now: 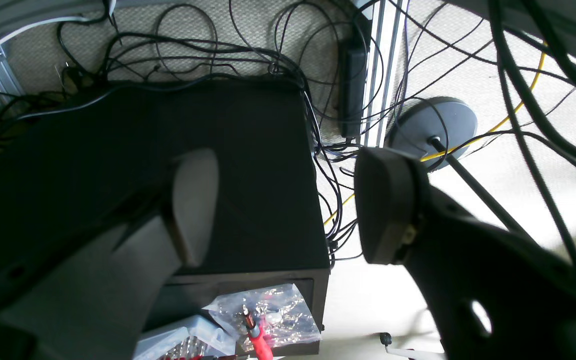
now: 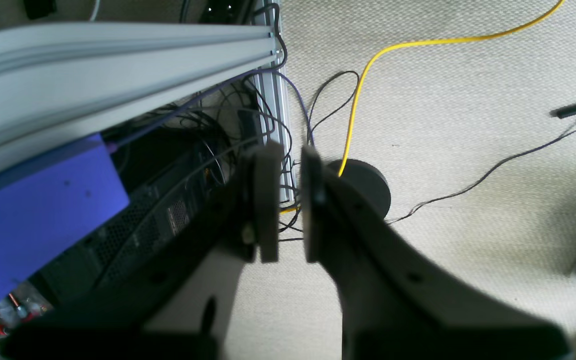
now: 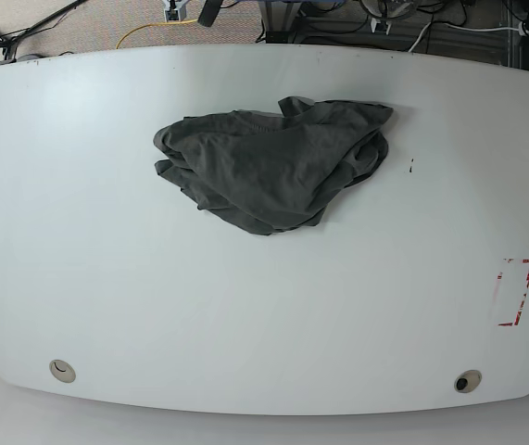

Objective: Fold the T-shirt properly

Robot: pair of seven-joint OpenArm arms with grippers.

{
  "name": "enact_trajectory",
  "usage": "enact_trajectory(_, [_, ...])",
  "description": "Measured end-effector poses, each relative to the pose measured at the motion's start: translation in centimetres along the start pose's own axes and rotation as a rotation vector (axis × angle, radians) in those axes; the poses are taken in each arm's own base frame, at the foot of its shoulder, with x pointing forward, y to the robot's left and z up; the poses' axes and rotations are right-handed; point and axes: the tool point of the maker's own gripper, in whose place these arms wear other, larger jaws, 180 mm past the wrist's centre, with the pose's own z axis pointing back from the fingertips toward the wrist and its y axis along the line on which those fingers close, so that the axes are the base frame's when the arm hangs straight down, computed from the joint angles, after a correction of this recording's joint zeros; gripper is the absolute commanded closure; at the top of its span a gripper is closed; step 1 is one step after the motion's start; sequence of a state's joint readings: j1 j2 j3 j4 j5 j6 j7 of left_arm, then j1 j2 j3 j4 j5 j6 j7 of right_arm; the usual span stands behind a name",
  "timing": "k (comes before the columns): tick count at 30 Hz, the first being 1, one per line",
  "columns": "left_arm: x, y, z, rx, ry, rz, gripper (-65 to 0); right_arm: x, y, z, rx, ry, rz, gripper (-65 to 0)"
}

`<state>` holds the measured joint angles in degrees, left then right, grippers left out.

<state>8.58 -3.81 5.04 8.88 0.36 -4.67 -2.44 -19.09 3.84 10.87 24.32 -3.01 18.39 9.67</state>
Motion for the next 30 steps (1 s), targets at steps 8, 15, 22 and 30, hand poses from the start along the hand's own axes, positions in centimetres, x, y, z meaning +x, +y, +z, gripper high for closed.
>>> enact_trajectory(8, [1.3, 0.5, -0.1, 0.010, 0.005, -0.019, -40.1, 2.1, -0.3, -0.5, -0.007, -0.024, 0.030, -6.7])
enact_trajectory(15, [1.4, 0.4, -0.1, 0.008, 0.001, -0.018, -40.1, 5.2, 0.9, -1.4, 0.017, -0.084, 0.034, -6.7])
enact_trajectory(22, [1.6, 0.4, -0.1, 0.008, -0.010, -0.016, -40.1, 3.4, 0.4, -1.0, 0.006, -0.040, 0.032, -6.7])
enact_trajectory(30, [0.2, 0.1, 0.2, 0.004, -0.084, -0.004, -39.9, 3.4, 0.4, -0.7, 0.005, -0.058, 0.036, -6.5])
